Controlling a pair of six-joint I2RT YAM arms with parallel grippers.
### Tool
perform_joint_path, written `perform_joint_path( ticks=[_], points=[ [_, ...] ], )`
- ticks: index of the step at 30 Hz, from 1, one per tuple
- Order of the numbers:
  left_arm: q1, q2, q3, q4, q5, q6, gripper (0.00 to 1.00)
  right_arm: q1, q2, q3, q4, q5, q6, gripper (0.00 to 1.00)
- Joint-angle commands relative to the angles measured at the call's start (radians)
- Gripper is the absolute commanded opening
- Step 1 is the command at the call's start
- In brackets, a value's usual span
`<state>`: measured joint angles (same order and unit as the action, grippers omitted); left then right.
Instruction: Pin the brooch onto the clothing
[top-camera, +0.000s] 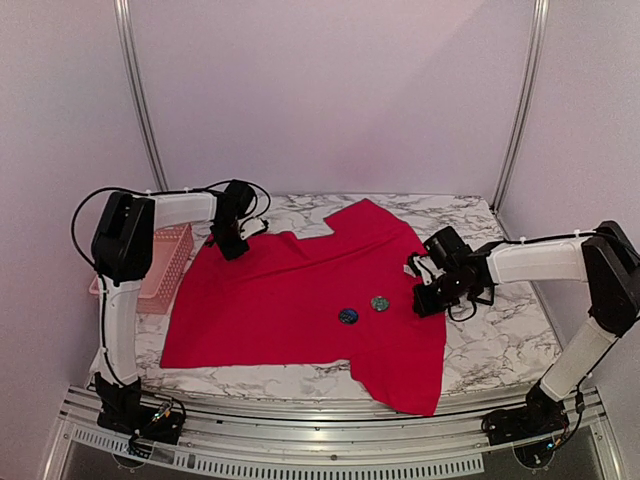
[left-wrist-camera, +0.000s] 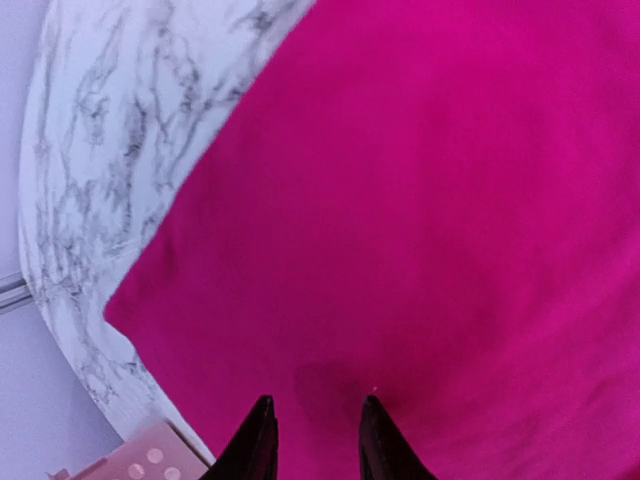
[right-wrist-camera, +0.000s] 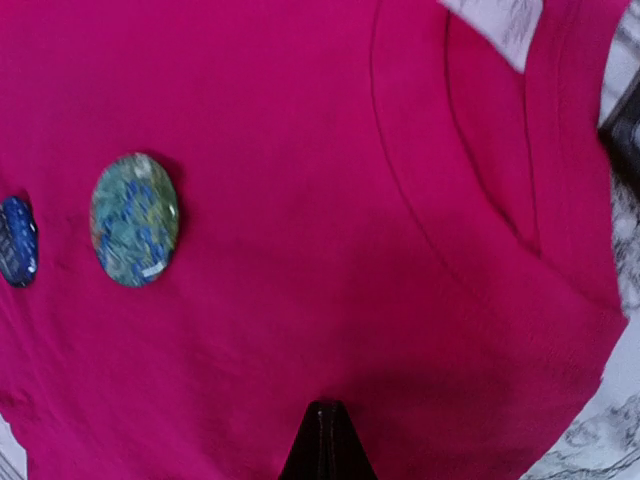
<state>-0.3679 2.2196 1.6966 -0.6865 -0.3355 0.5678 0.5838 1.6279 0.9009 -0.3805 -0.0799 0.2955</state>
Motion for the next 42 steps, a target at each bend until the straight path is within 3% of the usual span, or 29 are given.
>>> perform_joint_path(
  ticks=[1,8,16,23,26,30,34,38,42],
  points=[
    [0.007,0.153,0.129,-0.012,-0.094,-0.012,0.29,0.045,0.017,-0.086,-0.076,0.02,0.154,0.0],
    [0.04,0.303,0.289,0.011,-0.179,0.034,0.29,0.059,-0.067,-0.251,-0.167,0.023,0.348,0.0],
    [0.075,0.34,0.295,0.044,-0.218,0.061,0.28,0.074,-0.107,-0.241,-0.215,0.015,0.423,0.0],
    [0.074,0.279,0.288,0.045,-0.182,0.052,0.32,0.074,-0.117,-0.162,-0.203,0.01,0.396,0.02],
    [0.062,0.186,0.255,0.039,-0.131,0.047,0.4,0.072,-0.157,-0.046,-0.186,0.014,0.342,0.12],
    [0.023,-0.036,0.174,0.008,0.023,-0.008,0.65,0.037,-0.216,0.12,-0.142,0.057,0.246,0.45],
    [-0.006,-0.29,0.09,-0.054,0.208,-0.101,0.89,-0.066,-0.267,0.179,-0.057,0.035,0.16,0.97],
    [0.003,-0.57,-0.113,-0.049,0.254,-0.195,0.94,-0.177,-0.339,0.166,0.019,0.051,0.118,0.99],
    [0.024,-0.88,-0.343,0.004,0.219,-0.287,0.99,-0.326,-0.471,0.052,0.167,0.043,0.108,0.99]
  ],
)
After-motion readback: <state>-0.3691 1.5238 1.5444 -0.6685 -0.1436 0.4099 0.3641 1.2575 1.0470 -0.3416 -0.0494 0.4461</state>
